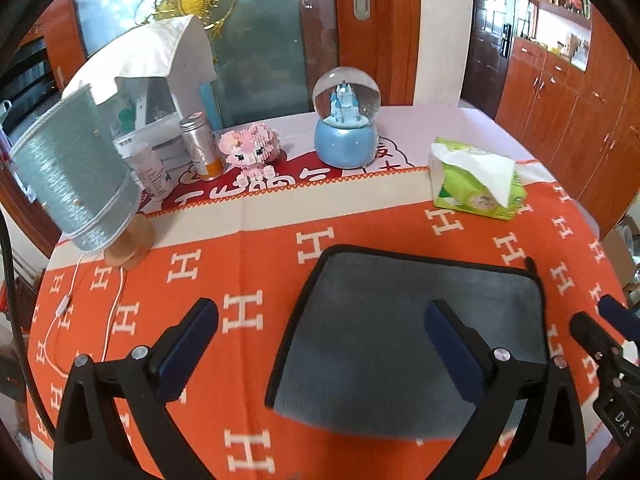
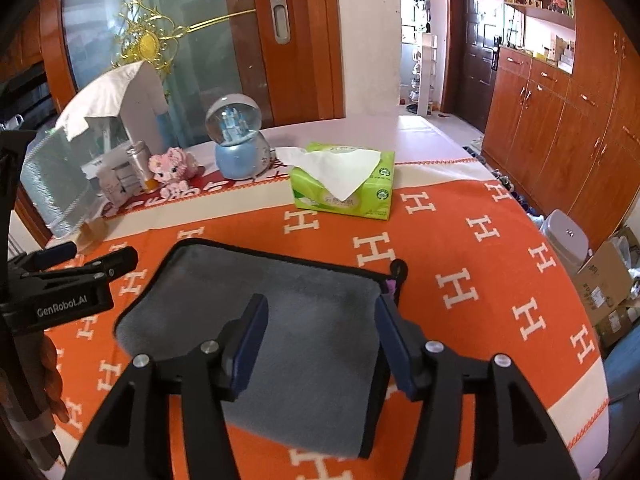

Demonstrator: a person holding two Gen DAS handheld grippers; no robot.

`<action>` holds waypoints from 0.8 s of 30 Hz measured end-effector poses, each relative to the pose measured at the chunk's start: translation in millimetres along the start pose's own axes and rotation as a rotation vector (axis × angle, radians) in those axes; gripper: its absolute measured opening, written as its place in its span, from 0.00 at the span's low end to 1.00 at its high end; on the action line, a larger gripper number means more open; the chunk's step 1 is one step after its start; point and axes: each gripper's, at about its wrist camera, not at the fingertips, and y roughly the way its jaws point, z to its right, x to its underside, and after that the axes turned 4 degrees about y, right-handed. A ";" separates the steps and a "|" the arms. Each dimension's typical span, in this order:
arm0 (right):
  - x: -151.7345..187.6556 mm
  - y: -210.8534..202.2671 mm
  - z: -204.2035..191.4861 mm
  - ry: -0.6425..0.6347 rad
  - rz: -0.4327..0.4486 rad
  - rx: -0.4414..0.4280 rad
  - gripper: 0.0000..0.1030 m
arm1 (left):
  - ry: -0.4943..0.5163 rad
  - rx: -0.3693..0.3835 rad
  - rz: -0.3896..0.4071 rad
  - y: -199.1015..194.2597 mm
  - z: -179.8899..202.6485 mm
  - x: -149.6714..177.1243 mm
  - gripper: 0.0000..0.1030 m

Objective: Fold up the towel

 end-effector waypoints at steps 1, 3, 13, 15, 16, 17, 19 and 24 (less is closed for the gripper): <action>2.2 -3.9 -0.5 0.004 -0.001 -0.006 0.54 | -0.006 -0.001 0.007 -7.8 0.0 4.4 0.99; 6.2 -11.0 -1.3 0.009 -0.005 -0.013 0.54 | -0.019 0.008 0.021 -22.4 -0.2 12.8 0.99; 34.0 -61.0 -2.6 0.021 0.007 -0.060 0.55 | -0.077 0.011 0.099 -106.6 -2.9 69.5 0.99; 38.1 -71.0 -2.5 0.019 0.017 -0.053 0.55 | -0.082 0.013 0.097 -119.0 -3.5 80.4 0.99; 39.9 -75.9 -2.8 0.017 0.023 -0.051 0.55 | -0.081 0.013 0.096 -124.4 -3.1 85.3 0.99; 42.7 -82.3 -3.4 0.013 0.030 -0.044 0.56 | -0.081 0.011 0.099 -131.3 -2.9 91.4 0.99; 47.3 -91.8 -3.6 0.005 0.044 -0.040 0.59 | -0.078 -0.004 0.115 -142.9 -1.9 100.9 0.99; 59.7 -112.7 -7.2 -0.011 0.065 -0.039 0.60 | -0.073 -0.025 0.141 -170.3 2.4 121.7 0.99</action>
